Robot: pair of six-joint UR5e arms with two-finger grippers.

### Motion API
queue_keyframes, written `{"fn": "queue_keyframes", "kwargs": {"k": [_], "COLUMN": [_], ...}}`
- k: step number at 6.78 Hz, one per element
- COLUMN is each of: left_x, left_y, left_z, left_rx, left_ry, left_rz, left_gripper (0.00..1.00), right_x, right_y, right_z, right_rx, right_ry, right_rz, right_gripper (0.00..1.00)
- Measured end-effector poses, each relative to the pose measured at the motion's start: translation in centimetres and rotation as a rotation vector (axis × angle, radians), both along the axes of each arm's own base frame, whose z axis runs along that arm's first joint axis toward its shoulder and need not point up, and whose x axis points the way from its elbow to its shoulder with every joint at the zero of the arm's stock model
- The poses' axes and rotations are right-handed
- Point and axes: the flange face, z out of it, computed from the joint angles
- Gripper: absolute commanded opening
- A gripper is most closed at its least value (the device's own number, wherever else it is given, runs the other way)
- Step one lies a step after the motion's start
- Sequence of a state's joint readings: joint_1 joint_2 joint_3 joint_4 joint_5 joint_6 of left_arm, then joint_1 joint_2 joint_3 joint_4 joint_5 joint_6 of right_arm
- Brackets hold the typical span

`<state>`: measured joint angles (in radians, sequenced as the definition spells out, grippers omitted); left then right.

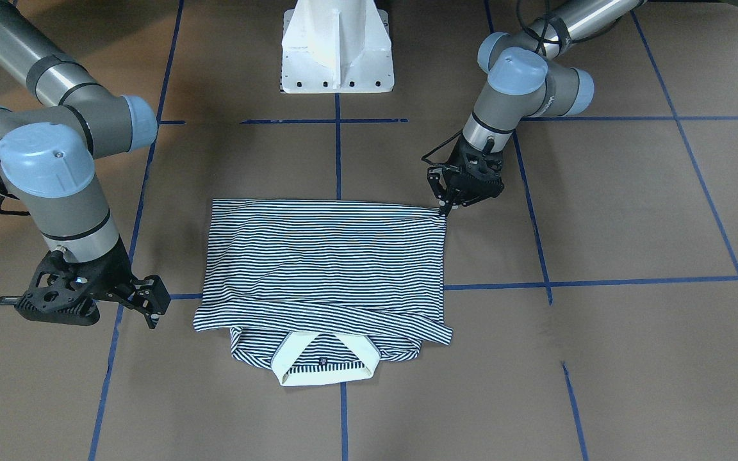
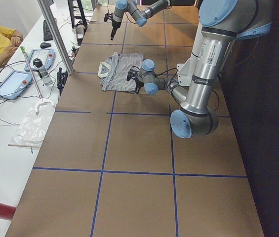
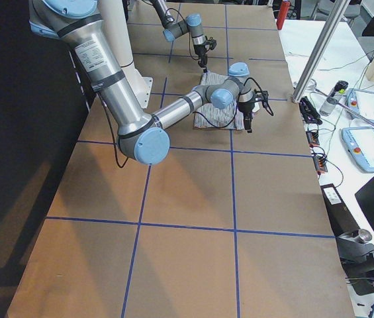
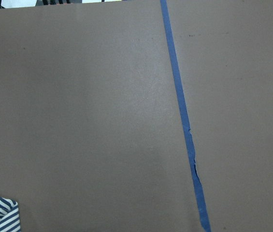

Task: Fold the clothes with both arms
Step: 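Grasp the shirt edge with the left gripper and rotate the shirt, then move the right gripper over the collar end of the rotated shirt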

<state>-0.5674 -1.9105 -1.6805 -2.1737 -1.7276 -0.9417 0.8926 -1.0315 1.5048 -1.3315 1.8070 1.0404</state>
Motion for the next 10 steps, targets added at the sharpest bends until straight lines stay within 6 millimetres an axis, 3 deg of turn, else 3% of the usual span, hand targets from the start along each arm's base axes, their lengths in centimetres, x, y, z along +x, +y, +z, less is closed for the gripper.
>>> {"fn": "queue_keyframes", "kwargs": {"k": [2, 3, 5, 6, 7, 9, 10], "left_x": [-6.1, -7.0, -5.6, -4.9, -5.0, -6.5, -6.9], "left_y": [-8.3, -12.7, -23.1, -27.3, -29.8, -30.8, -30.6], "left_z": [1.9, 2.4, 1.5, 1.7, 2.5, 4.8, 4.7], "left_rx": [0.117, 0.122, 0.119, 0.140, 0.163, 0.222, 0.253], "left_ry": [-0.113, -0.148, -0.190, -0.225, -0.272, -0.322, -0.317], "left_rz": [-0.059, -0.097, -0.183, -0.236, -0.271, -0.263, -0.236], "left_gripper": [0.00, 0.00, 0.00, 0.00, 0.98, 1.00, 1.00], "right_x": [-0.1, -0.1, -0.1, -0.1, -0.1, -1.0, -2.5], "right_y": [0.0, 0.0, 0.0, 0.0, 0.0, 0.3, 0.8], "right_z": [0.1, 0.1, 0.2, 0.2, 0.1, -0.3, -1.3], "right_rx": [-0.001, -0.002, -0.003, -0.003, -0.004, -0.047, -0.096], "right_ry": [0.001, 0.002, 0.003, 0.003, 0.000, -0.032, -0.074], "right_rz": [0.000, 0.000, 0.002, 0.002, 0.006, 0.055, 0.109], "right_gripper": [1.00, 1.00, 1.00, 1.00, 1.00, 0.97, 0.87]}}
